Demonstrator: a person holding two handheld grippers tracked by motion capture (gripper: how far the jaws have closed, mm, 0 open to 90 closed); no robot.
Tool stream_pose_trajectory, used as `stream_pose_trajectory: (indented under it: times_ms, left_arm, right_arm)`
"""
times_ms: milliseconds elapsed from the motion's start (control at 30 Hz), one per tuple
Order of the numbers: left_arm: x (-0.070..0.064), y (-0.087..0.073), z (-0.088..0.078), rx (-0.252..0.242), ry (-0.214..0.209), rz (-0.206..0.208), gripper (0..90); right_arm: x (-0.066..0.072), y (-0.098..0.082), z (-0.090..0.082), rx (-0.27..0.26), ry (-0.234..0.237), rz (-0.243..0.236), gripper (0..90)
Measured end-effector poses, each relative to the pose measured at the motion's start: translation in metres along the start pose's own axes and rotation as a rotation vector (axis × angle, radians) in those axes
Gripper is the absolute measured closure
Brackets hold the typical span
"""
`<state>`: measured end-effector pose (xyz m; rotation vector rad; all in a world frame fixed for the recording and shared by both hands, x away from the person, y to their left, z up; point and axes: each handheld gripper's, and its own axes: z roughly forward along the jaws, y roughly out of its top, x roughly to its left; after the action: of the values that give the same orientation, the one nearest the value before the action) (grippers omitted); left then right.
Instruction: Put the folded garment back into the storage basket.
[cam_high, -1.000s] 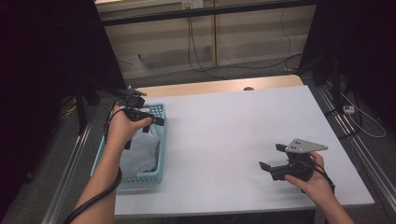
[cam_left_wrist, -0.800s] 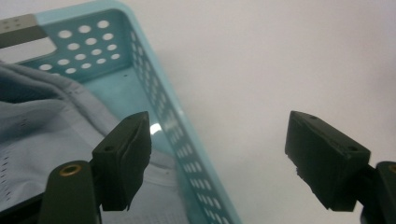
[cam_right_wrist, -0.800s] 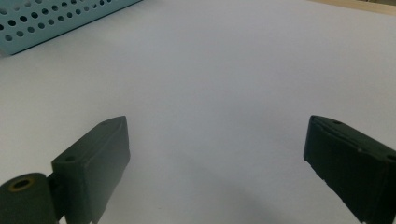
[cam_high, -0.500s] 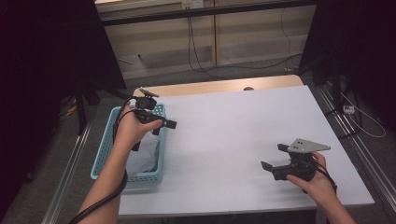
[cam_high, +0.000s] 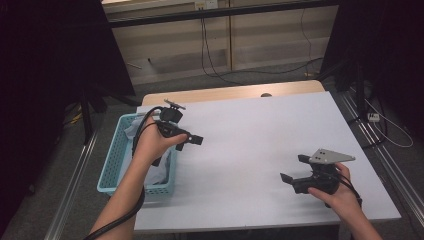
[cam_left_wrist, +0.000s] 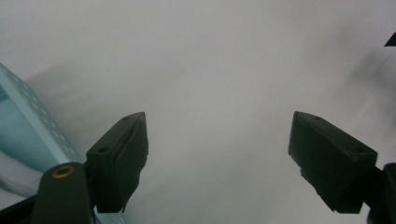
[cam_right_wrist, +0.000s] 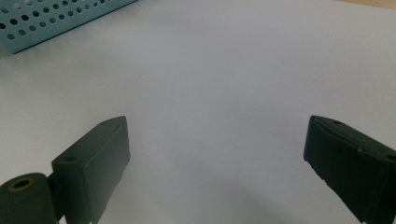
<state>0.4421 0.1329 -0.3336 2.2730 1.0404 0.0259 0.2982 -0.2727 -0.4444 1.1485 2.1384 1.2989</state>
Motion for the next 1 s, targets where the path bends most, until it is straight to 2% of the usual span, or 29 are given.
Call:
stream_pose_trajectory:
  times_ms: [167,600,633,1000]
  left_arm:
    - [-0.007,-0.001,0.005,-0.011,-0.016,0.004,20.1]
    - [-0.027,-0.006,0.017,-0.012,-0.059,0.053,19.3]
    - [-0.027,-0.006,0.018,-0.005,-0.063,0.064,19.2]
    - [-0.036,-0.017,0.027,-0.020,-0.099,0.081,18.2]
  right_arm:
    - [0.000,-0.001,0.000,-0.001,0.002,0.001,7.2]
    - [0.000,0.000,-0.001,0.001,0.008,0.001,7.2]
    - [0.000,0.000,-0.001,-0.001,0.010,0.000,7.2]
    - [0.000,-0.002,-0.001,0.014,0.015,0.001,6.9]
